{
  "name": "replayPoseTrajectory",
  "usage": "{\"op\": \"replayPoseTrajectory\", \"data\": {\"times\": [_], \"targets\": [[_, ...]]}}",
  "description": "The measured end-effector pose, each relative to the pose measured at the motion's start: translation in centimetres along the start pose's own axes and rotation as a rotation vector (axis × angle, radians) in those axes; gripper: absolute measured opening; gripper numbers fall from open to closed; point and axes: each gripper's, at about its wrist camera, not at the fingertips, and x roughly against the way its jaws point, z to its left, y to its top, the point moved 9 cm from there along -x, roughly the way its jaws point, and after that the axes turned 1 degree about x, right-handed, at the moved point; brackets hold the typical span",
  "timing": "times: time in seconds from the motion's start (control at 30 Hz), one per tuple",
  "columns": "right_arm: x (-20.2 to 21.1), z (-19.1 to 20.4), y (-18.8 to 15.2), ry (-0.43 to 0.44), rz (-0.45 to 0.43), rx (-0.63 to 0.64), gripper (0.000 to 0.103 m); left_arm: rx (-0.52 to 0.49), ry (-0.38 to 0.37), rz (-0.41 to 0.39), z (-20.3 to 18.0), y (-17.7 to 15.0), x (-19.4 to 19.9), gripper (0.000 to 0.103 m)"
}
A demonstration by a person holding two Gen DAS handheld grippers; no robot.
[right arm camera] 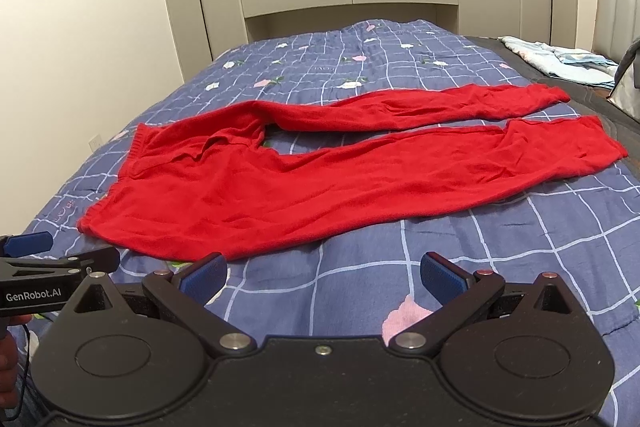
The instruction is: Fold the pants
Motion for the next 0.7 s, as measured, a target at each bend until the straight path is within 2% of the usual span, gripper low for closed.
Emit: {"op": "replayPoseTrajectory", "data": {"times": [0.17,0.33,0.5,0.7], "targets": [[-0.8,0.4,0.6,-0.014,0.037,0.031,0.103,0.006,0.018,0.041,0.3,1.0,-0.6,0.103],[-2.0,1.2,2.6,-0.006,0.049,0.087,0.103,0.026,0.050,0.054,1.3,3.3,-1.7,0.103],[-3.2,2.3,5.8,0.072,-0.002,0.129,0.103,0.041,0.103,0.043,2.8,6.6,-3.4,0.103],[-5.7,2.1,9.8,0.088,-0.063,0.190,0.103,0.061,0.141,0.022,4.6,10.3,-6.3,0.103]]}}
